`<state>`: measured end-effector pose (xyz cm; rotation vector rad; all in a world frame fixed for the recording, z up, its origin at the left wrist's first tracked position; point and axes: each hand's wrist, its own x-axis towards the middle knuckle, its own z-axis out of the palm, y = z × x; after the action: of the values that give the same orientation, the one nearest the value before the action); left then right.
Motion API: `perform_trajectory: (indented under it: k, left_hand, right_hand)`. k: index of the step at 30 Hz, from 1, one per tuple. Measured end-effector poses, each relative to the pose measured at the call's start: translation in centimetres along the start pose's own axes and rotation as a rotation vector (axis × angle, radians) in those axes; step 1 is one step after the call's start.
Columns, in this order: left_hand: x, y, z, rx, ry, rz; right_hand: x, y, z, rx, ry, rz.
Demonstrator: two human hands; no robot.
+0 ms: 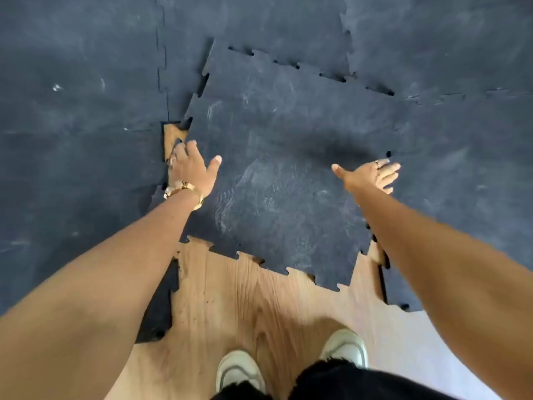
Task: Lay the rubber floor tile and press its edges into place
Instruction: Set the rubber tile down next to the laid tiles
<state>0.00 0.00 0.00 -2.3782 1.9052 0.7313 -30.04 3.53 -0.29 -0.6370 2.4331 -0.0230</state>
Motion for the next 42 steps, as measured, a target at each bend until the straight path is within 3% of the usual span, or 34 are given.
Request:
perform_trajectory:
  k: [3,9,16,22,30,42]
  left_hand:
    - [3.4,0.4,1.7,0.004,0.102,-0.059]
    - [7.2,1.3,3.2,-0.028,0.117,-0.17]
    - [8.1,0.9,0.2,0.085,0.105,-0.132]
    - [6.5,-2.4,-3.3,0.075,0.048,-0.016]
    - [-2.8,-11.4,1.5,-0.202,-0.05,-0.158]
    - [-4.4,-12.4,3.3,-0.089,-0.069,-0.204]
  right_hand:
    - [2.4,-0.4,1.6,0.025,0.083,0.075]
    - [4.7,0.1,2.9,0.116,0.258,0.078]
    - [6.6,1.2,1.4,0.253,0.242,0.065]
    - [8.0,2.9,-0.7,0.639,0.1,-0.031]
    - [6.3,3.6,0.7,0.371,0.085,-0.153]
    - [5.2,4.4,0.3,0.215,0.082,-0.234]
